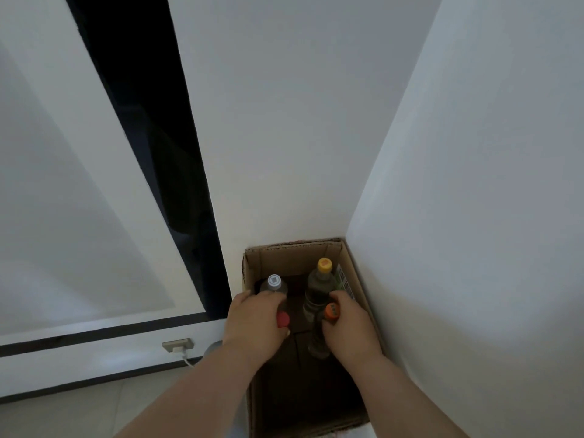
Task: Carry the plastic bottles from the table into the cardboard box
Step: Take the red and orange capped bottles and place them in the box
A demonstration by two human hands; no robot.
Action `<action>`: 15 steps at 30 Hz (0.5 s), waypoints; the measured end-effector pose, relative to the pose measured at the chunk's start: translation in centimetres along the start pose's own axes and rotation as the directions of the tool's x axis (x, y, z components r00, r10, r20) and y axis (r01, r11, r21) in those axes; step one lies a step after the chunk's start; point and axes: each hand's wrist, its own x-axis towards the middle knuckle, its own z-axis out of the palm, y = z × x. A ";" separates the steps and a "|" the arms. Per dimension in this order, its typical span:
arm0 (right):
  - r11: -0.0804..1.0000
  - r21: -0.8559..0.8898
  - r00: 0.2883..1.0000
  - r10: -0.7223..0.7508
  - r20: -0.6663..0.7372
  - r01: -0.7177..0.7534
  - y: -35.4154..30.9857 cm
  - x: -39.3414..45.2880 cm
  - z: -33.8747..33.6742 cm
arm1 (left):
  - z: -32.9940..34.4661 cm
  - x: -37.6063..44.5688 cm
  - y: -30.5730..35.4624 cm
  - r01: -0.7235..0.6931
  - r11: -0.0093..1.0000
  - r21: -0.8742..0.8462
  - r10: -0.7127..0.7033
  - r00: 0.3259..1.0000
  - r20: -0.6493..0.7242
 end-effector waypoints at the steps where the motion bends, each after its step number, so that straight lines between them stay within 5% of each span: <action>1: 1.000 0.016 1.000 -0.021 -0.018 0.021 -0.4 -0.3 -0.4 | -0.5 -0.3 -0.2 0.011 0.996 -0.092 -0.012 1.000 -0.008; 9: 0.942 0.245 0.962 -0.181 -0.207 0.230 -5.6 -6.2 -5.0 | -6.8 -4.2 -0.7 0.002 0.783 -0.622 -0.056 0.996 -0.067; 15: 0.699 0.647 0.947 -0.153 -0.281 0.305 -10.2 -14.2 -7.6 | -13.6 -11.2 0.5 -0.101 0.388 -0.916 0.020 0.995 -0.102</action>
